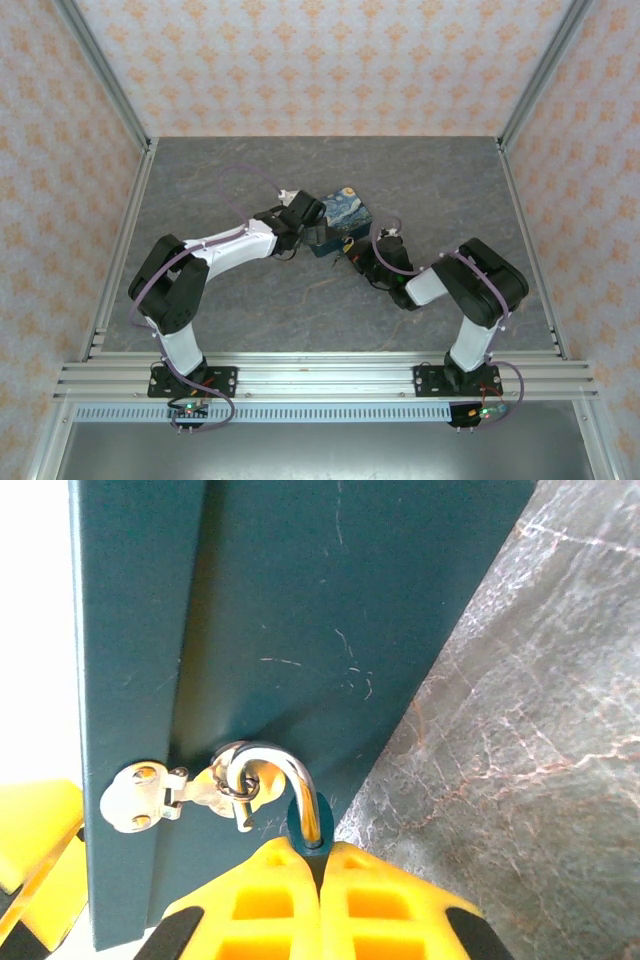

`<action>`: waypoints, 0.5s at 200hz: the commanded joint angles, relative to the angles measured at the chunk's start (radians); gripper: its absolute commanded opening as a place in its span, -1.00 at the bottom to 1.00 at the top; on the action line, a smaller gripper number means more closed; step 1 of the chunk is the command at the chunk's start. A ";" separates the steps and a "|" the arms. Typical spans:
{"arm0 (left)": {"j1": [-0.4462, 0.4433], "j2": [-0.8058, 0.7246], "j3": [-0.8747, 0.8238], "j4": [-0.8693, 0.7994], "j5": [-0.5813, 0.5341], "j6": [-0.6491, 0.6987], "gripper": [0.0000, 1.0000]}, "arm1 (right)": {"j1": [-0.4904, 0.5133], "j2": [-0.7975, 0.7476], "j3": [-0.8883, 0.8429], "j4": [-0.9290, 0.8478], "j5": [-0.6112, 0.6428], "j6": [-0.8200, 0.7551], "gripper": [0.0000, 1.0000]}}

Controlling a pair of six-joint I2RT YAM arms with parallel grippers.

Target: Unlock a padlock with a key

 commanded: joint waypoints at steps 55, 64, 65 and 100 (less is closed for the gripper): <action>-0.003 0.037 -0.053 -0.094 -0.026 0.005 0.99 | -0.040 -0.012 0.016 -0.060 0.125 0.017 -1.00; -0.004 0.038 -0.054 -0.094 -0.024 0.006 0.99 | -0.040 -0.007 0.016 -0.049 0.128 0.026 -1.00; -0.004 0.038 -0.053 -0.094 -0.024 0.006 0.99 | -0.040 -0.007 0.016 -0.048 0.128 0.027 -1.00; -0.003 0.040 -0.052 -0.096 -0.025 0.006 1.00 | -0.041 0.026 0.023 -0.002 0.127 0.072 -1.00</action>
